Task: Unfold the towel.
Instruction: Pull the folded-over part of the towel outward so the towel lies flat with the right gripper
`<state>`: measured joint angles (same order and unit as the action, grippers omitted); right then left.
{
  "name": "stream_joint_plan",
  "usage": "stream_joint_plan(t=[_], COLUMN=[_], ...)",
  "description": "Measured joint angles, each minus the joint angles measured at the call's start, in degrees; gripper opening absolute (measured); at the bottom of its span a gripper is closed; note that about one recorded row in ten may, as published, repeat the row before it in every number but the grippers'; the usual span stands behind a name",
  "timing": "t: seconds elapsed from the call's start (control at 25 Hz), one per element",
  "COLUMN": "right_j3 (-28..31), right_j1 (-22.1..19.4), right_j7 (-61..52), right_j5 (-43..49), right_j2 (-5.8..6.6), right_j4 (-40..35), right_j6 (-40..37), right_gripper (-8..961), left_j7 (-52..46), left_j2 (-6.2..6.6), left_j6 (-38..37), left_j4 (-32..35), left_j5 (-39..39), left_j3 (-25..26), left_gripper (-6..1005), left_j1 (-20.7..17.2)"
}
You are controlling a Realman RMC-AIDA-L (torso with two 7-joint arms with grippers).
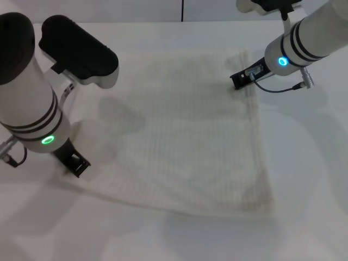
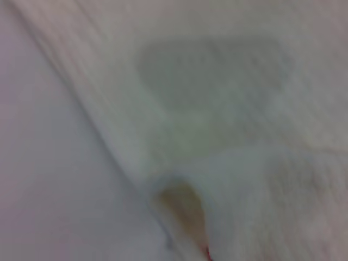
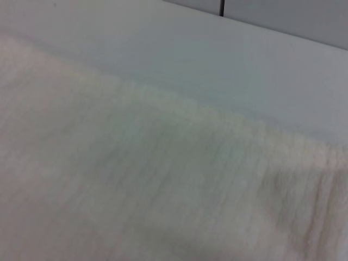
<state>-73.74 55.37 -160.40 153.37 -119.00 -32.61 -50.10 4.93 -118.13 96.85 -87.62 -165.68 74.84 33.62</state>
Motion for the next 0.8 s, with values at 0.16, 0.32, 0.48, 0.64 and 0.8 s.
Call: stream_joint_plan(t=[0.16, 0.32, 0.48, 0.64, 0.8], right_j3=[0.0, 0.0, 0.0, 0.0, 0.0], right_j1=[-0.03, -0.16, -0.24, -0.33, -0.35], right_j7=[0.06, 0.08, 0.16, 0.18, 0.18], right_j5=[0.0, 0.0, 0.0, 0.0, 0.0], right_j2=[0.0, 0.0, 0.0, 0.02, 0.07], right_j4=[0.0, 0.0, 0.0, 0.0, 0.0], right_j6=[0.0, 0.0, 0.0, 0.0, -0.01], right_gripper=[-1, -1, -1, -1, 0], left_j7=[-1.06, -2.45, -3.25, -3.71, -4.03], left_j2=[0.0, 0.0, 0.0, 0.03, 0.09], left_j6=[1.79, 3.17, 3.88, 4.35, 4.48], left_j4=[0.29, 0.26, 0.43, 0.78, 1.65], left_j5=[0.0, 0.0, 0.01, 0.01, 0.01], left_j3=[-0.36, -0.88, -1.54, -1.74, -1.86], left_gripper=[131, 140, 149, 158, 166], left_j1=[-0.1, -0.23, -0.21, -0.15, 0.2])
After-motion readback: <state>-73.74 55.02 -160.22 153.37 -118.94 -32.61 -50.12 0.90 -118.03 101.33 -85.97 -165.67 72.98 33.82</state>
